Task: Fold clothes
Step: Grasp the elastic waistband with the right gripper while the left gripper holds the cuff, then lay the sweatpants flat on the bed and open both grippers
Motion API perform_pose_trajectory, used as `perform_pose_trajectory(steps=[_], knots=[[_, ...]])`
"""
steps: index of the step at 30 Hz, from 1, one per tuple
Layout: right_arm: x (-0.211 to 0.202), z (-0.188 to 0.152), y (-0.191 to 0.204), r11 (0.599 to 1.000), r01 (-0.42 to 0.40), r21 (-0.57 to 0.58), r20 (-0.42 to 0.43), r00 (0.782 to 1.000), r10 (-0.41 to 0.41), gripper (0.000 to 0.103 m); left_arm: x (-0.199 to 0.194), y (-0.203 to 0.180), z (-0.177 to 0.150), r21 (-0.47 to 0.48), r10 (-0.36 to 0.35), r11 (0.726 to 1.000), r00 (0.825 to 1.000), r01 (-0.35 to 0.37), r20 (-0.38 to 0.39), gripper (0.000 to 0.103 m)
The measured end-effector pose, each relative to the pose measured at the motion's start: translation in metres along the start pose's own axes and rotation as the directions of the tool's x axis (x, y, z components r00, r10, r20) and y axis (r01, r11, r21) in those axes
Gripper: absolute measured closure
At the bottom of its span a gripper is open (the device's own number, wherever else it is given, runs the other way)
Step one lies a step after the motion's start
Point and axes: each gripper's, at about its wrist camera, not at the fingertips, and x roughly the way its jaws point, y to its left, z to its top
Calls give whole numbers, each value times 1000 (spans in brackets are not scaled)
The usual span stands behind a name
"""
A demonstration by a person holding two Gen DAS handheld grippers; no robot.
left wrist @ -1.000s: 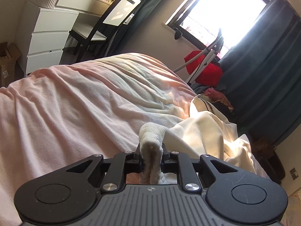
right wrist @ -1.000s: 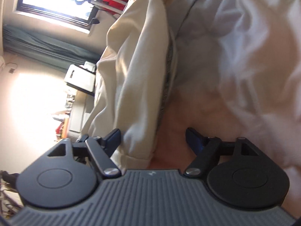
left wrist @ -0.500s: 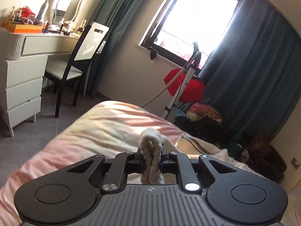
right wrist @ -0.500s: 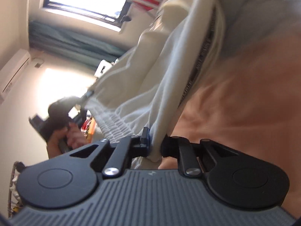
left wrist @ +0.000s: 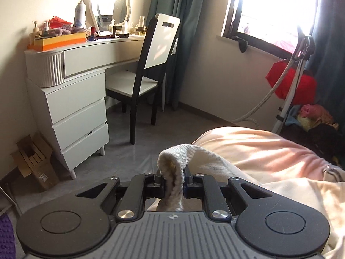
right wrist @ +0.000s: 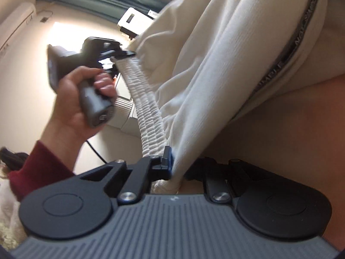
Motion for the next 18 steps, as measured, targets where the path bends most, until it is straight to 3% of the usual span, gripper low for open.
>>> perform_pose_trajectory(steps=[1,3,4,6,7,8,9,11,14,18], knots=[[0,2,2,1000,3,-21,-7,1000,-4,87,4,3,-3,1,4,1000,1000,-4,-4,83],[-3,7,8,998,22,-64,-22,999,-24,84,-1,6,-6,5,9,1000,1000,-9,-6,72],[-5,10,13,996,38,-86,-30,999,-40,77,-7,5,-6,10,10,1000,1000,-10,-3,66],[-8,16,17,987,82,-136,-25,996,-86,54,-23,3,-6,17,13,1000,1000,-13,8,49],[-14,15,22,983,86,-163,-13,996,-89,23,-34,1,-6,18,18,1000,1000,-18,18,45],[-21,15,27,979,82,-187,7,997,-82,6,-47,-2,-7,14,17,1000,999,-17,29,36],[-30,15,31,972,81,-219,21,997,-79,5,-61,-5,-8,9,14,1000,999,-14,40,26],[-49,15,42,957,86,-278,42,996,-78,5,-97,-15,-12,-1,-22,1000,997,22,74,19],[-85,29,55,933,127,-336,119,989,-92,5,-152,-36,-20,25,-84,996,991,82,103,19],[-177,26,60,877,217,-429,243,963,-119,5,-228,-68,-49,95,-158,985,976,145,149,18]])
